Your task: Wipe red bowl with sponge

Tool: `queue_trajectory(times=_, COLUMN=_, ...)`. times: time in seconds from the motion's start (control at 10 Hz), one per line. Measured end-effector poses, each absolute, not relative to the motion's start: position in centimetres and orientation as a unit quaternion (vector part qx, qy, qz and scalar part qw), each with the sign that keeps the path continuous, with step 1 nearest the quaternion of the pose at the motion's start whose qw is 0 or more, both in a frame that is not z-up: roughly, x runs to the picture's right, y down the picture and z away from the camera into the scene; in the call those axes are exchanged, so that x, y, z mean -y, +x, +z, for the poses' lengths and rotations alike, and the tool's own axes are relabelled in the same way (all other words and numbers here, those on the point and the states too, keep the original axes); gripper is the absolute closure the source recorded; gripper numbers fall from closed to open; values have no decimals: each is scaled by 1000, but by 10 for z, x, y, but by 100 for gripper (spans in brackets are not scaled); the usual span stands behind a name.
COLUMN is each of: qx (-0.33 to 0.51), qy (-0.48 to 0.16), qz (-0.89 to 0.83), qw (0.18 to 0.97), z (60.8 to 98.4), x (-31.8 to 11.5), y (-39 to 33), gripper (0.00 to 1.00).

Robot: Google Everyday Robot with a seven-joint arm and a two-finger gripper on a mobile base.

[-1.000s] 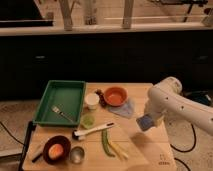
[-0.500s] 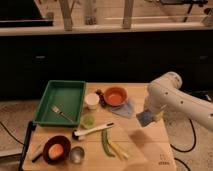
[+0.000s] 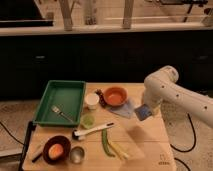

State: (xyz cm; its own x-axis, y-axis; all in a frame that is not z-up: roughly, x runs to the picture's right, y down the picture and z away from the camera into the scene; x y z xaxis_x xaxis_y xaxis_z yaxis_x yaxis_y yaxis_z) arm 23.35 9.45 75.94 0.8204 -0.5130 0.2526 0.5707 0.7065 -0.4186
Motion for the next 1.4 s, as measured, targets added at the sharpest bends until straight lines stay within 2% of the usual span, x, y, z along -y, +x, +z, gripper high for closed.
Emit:
queue_trajectory(times=0.7, qx=65, qy=-228, qz=-295, qw=925, z=789, x=-50, y=220, gripper=99)
queue_trajectory(times=1.4, qx=70, qy=-215, qz=-286, qw=931, z=817, x=-25, y=213, gripper=99)
